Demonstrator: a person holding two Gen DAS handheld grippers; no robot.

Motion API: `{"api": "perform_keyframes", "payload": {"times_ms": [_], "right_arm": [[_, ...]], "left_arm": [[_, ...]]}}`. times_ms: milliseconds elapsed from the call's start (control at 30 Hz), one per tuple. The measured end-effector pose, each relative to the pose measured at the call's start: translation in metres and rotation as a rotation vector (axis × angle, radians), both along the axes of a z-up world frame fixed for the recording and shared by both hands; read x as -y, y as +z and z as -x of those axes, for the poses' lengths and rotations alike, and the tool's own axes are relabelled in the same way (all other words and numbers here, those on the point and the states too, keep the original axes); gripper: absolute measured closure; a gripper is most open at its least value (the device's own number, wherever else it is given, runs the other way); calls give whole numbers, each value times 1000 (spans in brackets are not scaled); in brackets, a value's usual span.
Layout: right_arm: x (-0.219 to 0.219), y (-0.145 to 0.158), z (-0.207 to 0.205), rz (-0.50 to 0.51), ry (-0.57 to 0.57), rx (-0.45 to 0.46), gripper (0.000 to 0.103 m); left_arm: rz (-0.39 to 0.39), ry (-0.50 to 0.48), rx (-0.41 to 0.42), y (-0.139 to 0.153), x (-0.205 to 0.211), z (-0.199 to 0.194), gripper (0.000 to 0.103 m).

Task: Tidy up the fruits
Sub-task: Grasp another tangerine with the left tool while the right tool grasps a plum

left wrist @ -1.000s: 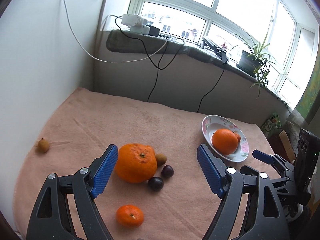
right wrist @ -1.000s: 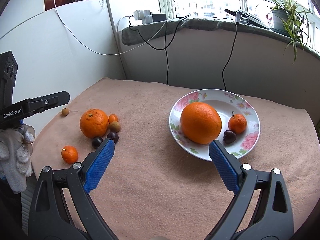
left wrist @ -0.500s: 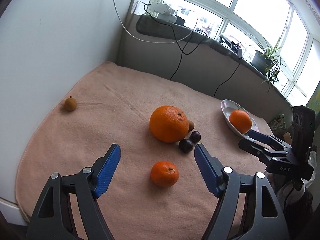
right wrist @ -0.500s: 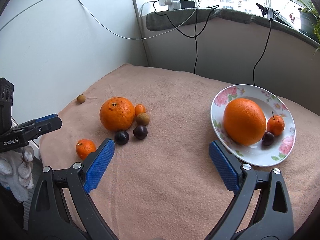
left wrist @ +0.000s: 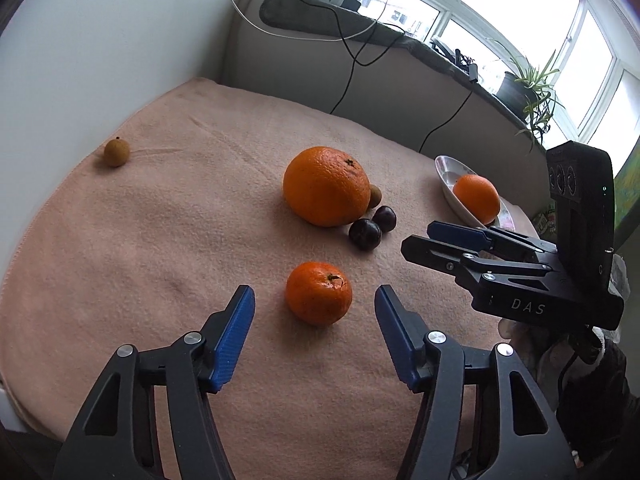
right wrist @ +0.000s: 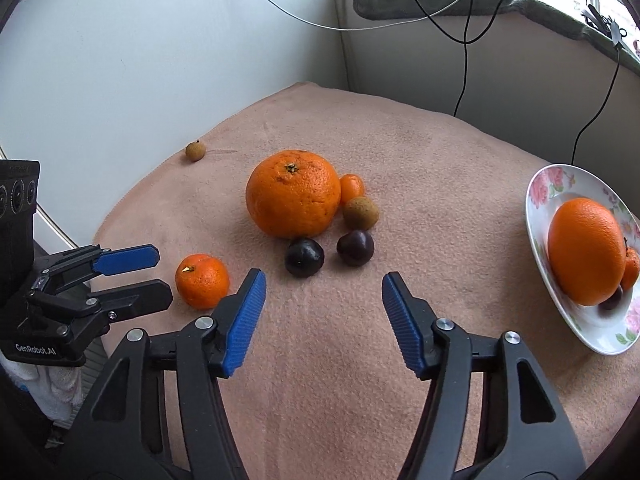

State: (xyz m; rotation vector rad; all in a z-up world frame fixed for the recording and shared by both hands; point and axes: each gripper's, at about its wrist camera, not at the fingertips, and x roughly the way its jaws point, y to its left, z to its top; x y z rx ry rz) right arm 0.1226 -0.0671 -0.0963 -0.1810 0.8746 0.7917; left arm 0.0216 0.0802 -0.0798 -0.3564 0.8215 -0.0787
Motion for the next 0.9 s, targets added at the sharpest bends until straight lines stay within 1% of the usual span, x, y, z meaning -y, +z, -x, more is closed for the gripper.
{"api": "perform_keyframes", "payload": {"times_ms": [33,67,167,233,500,533,567,700,733,800,833,900], "right_arm": [[-3,-2,-1,2,5,-7,51],[-6,-3,-2,4,9,-11,52],[-14,-7,-4,12,17,-21,53],[-20,-9,-5,18,22,-24,55],[-35,-14,-14,36,29,-37,60],[-36,-15,-15,38,31,-39,63],[-38,-16,-15,40,33,-41,64],[-43,-17,-15,57,39,-34,65],[-43,-17,-15,61,38,-30,65],[-42,-17,-15,65,33,-26,69],[-41,-17,-15,67,28,-27,73],[-40,-18,-18,51,25,-43,75]], "left_arm": [[2,-2,-2,-1,0,0,42],[2,-4,-3,-2,1,-1,42],[3,-14,-7,-4,2,-3,45],[1,-22,-10,-6,4,-5,47],[0,-27,-27,-14,4,-11,51],[-1,-27,-29,-14,4,-11,53],[-1,-28,-30,-15,4,-11,55],[-4,-30,-34,-17,5,-14,58],[-6,-30,-34,-18,5,-14,62],[-8,-30,-31,-18,6,-15,63],[-11,-30,-30,-18,6,-15,63],[-16,-30,-27,-19,7,-16,63]]}}
